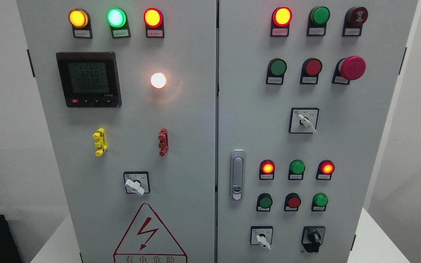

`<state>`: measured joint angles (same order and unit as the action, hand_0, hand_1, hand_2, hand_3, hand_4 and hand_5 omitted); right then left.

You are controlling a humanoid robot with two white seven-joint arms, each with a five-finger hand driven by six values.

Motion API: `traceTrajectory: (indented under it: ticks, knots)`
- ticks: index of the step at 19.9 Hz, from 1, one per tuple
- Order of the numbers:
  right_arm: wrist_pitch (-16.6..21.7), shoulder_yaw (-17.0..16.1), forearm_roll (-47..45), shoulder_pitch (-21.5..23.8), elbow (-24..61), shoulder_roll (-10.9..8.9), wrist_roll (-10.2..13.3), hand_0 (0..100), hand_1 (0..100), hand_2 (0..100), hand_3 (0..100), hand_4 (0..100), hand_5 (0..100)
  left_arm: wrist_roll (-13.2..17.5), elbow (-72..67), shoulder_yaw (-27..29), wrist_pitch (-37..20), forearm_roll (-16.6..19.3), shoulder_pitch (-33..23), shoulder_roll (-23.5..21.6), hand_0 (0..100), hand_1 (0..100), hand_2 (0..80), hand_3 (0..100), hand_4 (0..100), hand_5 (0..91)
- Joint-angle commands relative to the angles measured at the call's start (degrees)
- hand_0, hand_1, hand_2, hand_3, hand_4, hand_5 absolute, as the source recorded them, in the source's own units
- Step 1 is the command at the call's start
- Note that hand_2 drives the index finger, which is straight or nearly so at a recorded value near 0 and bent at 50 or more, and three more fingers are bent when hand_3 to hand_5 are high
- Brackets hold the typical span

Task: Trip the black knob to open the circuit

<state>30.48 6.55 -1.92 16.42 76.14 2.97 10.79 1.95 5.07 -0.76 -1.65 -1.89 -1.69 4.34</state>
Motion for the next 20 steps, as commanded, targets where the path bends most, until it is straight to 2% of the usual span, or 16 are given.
traceTrajectory:
  ticks: [1,14,20]
  knots:
    - [-0.32,0.13,-0.10,-0.07,3.91,-0.16,-0.16,90,93,0,100,91,77,-0.02,-0.06,0.05,0.07,-0.14,0.02,0.05,12,39,0.0,0,0,0.0]
    - [-5.07,0.04,-0.10,-1.39,15.17,-0.33,-0.77,96,94,0,100,93,81,-0.02,-0.06,0.05,0.07,-0.14,0.02,0.05,12,39,0.0,0,0,0.0]
    - [-6.57,-0.04,-0.10,-3.06,17.81,-0.77,-1.04,93,92,0,100,94,83,-0.02,-0.06,0.05,0.07,-0.14,0.02,0.05,12,39,0.0,0,0,0.0]
